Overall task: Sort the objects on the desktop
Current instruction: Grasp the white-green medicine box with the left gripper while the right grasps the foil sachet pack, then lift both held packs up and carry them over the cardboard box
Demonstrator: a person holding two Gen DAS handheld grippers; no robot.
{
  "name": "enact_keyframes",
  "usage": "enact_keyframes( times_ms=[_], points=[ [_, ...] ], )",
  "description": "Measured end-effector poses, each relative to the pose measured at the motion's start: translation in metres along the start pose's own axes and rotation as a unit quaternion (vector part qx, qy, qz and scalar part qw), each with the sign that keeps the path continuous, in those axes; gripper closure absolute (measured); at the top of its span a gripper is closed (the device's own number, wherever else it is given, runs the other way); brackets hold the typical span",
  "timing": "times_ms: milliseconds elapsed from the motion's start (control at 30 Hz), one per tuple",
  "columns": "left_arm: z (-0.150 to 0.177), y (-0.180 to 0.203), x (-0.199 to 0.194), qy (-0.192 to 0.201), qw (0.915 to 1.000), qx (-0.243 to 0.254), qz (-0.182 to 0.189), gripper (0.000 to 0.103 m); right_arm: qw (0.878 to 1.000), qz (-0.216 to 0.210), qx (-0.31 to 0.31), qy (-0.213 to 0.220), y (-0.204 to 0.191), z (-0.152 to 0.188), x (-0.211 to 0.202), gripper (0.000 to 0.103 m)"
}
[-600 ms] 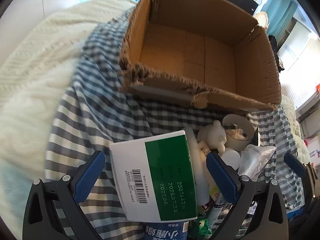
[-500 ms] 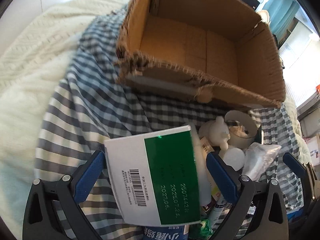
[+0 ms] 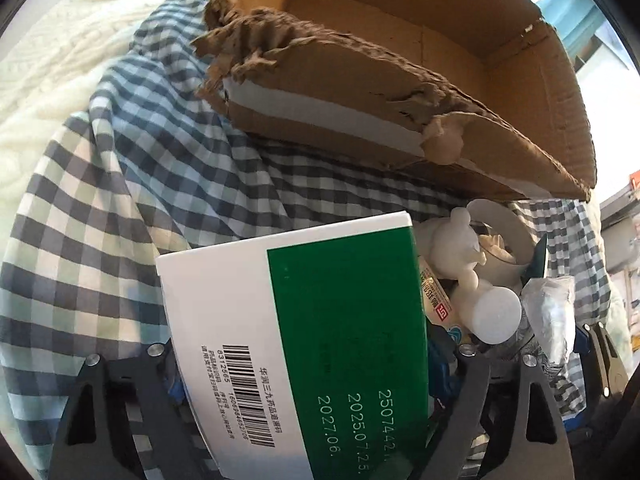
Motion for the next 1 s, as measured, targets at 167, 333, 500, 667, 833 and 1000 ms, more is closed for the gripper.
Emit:
enact_keyframes(
  times_ms=[167, 333, 500, 667, 833, 1000],
  points=[
    [0.003, 0.005, -0.006, 0.008, 0.9998, 0.014, -0.012, 0.017, 1.0, 0.007, 0.006, -0.011, 0.0, 0.002, 0.004, 0.034],
    [0.0, 0.012, -0.026, 0.033, 0.9986, 0.035, -0.023, 0.018, 1.0, 0.011, 0.021, -0.002, 0.004, 0.004, -0.005, 0.052],
    [-0.001, 0.015, -0.05, 0.065, 0.9962, 0.05, -0.03, 0.019, 0.999, 0.005, 0.032, 0.021, 0.009, 0.004, -0.022, 0.062],
    [0.001, 0.022, -0.073, 0.099, 0.9918, 0.072, -0.038, 0.019, 0.998, 0.014, 0.041, 0.046, 0.011, 0.002, -0.041, 0.067],
    [0.011, 0.036, -0.093, 0.136, 0.9852, 0.089, -0.055, 0.019, 0.996, 0.01, 0.05, 0.077, 0.011, -0.001, -0.066, 0.068],
    [0.013, 0.043, -0.12, 0.186, 0.9731, 0.106, -0.083, 0.019, 0.991, 0.009, 0.059, 0.12, 0.011, -0.002, -0.098, 0.068]
  ],
)
Point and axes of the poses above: each gripper's, at about its wrist camera, not at the fingertips, and x roughly the way its jaws point, y to its right, z to its underside, the point moved 5 cm from there along x, roughly the way its jaws point, and after that the axes turned 13 degrees about -y, right-handed, at the moved point
